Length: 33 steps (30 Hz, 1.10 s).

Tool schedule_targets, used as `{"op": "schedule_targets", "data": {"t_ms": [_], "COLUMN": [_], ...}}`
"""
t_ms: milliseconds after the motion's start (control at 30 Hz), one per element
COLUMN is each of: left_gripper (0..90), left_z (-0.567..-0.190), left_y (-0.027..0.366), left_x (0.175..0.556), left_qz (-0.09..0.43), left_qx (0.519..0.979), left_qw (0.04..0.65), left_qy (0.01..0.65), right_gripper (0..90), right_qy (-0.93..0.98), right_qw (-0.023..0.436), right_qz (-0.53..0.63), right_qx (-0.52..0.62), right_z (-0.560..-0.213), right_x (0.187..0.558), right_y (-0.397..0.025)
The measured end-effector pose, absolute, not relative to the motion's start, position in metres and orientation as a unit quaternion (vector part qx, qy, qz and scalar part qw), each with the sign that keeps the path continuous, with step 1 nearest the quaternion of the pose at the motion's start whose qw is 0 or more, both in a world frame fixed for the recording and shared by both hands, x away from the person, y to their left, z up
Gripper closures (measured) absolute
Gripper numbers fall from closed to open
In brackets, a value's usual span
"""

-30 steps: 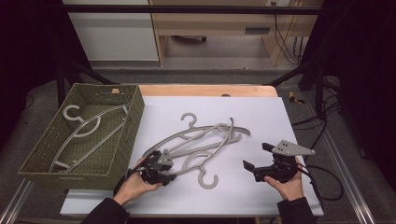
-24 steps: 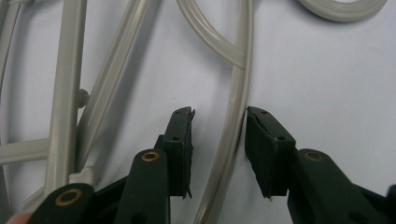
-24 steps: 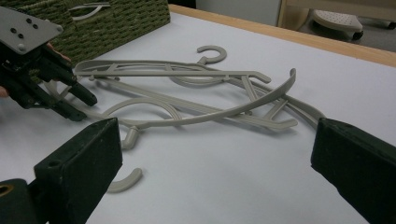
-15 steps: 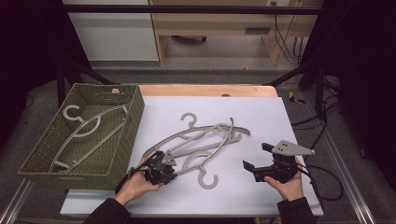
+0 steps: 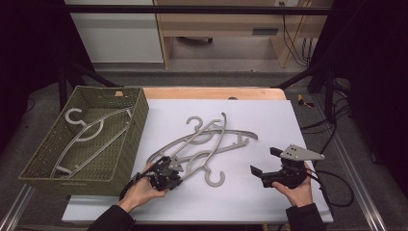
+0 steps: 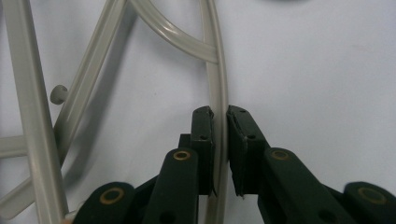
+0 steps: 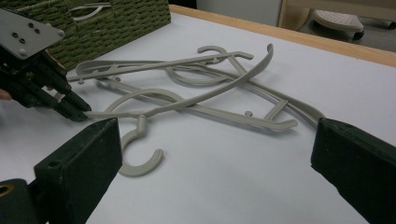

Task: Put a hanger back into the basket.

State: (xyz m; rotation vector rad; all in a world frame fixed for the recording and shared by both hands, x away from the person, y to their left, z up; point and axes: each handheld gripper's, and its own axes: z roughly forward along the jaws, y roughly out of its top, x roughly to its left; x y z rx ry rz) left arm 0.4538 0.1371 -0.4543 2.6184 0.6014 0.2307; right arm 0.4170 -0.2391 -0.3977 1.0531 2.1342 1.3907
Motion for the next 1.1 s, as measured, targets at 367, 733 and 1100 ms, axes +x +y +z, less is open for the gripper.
{"op": "schedule_targets", "data": {"t_ms": [367,733,1100], "left_gripper": [81.2,82.4,82.5], "left_z": [-0.452,-0.45,-0.429], "left_y": [0.129,0.131,0.138], "left_x": [0.455,0.45,0.439], "left_qz": [0.084,0.101,0.116], "left_qx": [0.951,0.945,0.933], "left_qw": [0.192,0.219,0.26], "left_qy": [0.227,0.221,0.221], "right_gripper": [2.3,2.3,2.5], "right_qy": [0.759,0.762,0.76], "right_qw": [0.19,0.189,0.189], "right_qz": [0.499,0.497,0.499], "right_qx": [0.374,0.37,0.371], "right_z": [-0.396,-0.397,-0.395], "right_x": [0.416,0.416,0.415], "right_y": [-0.238,-0.238,-0.24]}}
